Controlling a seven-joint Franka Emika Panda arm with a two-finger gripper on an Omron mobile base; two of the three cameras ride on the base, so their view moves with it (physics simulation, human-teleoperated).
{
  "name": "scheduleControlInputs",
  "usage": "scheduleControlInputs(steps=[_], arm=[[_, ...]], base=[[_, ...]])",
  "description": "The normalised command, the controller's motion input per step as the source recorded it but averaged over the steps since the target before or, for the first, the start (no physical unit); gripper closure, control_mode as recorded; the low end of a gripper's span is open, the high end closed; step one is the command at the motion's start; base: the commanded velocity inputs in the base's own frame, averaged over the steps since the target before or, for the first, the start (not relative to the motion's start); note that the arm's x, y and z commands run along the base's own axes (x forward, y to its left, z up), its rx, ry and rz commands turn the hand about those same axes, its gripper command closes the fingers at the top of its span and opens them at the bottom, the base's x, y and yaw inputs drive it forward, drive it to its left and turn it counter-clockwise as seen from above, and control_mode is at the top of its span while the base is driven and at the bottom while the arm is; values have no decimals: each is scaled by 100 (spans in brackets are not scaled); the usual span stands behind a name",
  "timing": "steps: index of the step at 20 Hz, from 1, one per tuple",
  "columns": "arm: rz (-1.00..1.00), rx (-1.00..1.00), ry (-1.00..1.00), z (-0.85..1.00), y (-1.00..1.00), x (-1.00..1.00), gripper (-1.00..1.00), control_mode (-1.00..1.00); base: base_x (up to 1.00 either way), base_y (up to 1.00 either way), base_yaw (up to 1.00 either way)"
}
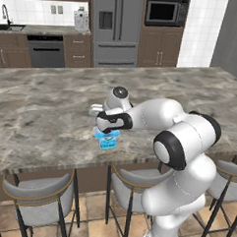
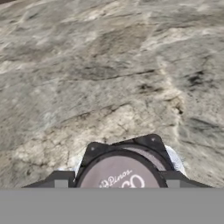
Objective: Stack the yogurt containers by placing the smaller containers on top of the larger containers.
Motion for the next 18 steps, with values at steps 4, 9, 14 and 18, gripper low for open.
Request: scheduleControlInputs(steps=[4, 9, 14, 18], arm=[[0, 0, 1, -1, 0, 0, -100, -100], [0, 0, 0, -1, 0, 0, -100, -100], [0, 0, 1, -1, 0, 0, -100, -100], [0, 0, 1, 0, 0, 0, -100, -100]], base=[[0, 0, 0], [0, 0, 0], [0, 0, 0], [0, 0, 0]])
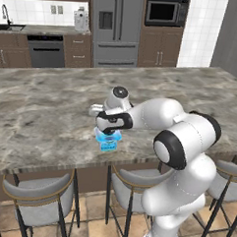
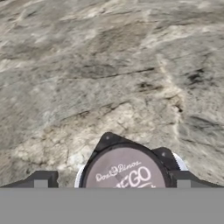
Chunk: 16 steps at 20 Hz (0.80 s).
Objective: Stack the yogurt containers by placing the smaller containers on top of the larger containers.
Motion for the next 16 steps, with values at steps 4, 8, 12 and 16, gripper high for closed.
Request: scheduleControlInputs(steps=[4, 8, 12, 16], arm=[[-1, 0, 2, 0, 0, -1, -100, -100], [0, 0, 2, 0, -2, 0, -100, -100], [-1, 0, 1, 3, -11, 0, -100, -100], [0, 0, 1, 15, -16, -1, -100, -100]], base=[[0, 0, 0], [0, 0, 0], [0, 0, 0], [0, 0, 0]])
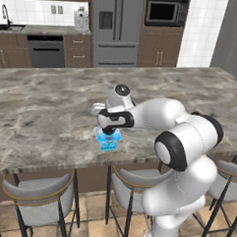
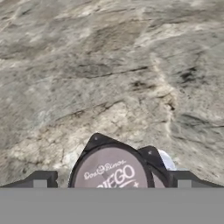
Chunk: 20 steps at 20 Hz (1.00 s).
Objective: Stack the yogurt containers by placing the smaller containers on top of the larger containers.
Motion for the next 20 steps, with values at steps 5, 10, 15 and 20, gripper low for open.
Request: scheduleControlInputs(steps=[5, 10, 15, 20], arm=[[0, 1, 0, 26, -15, -7, -100, -100], [0, 3, -1, 38, -13, -20, -100, -100], [0, 5, -5, 43, -19, -34, -100, -100], [0, 3, -5, 41, -25, -43, -100, -100]], base=[[0, 0, 0], [0, 0, 0], [0, 0, 0], [0, 0, 0]])
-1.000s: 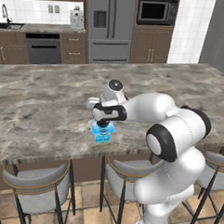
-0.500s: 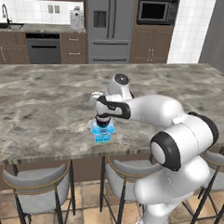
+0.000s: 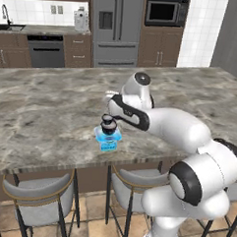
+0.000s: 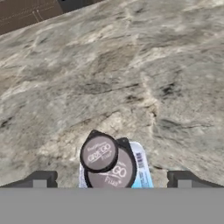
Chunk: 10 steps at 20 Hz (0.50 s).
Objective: Stack the yogurt containers by placing the smaller containers on top of the larger containers.
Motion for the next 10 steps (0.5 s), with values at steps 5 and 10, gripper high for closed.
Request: scheduleControlInputs(steps=[5, 10], arm=[[0, 3, -6, 39, -33, -48, -100, -100], [0, 5, -6, 38, -43, -48, -100, -100]], base=[[0, 0, 0], [0, 0, 0]])
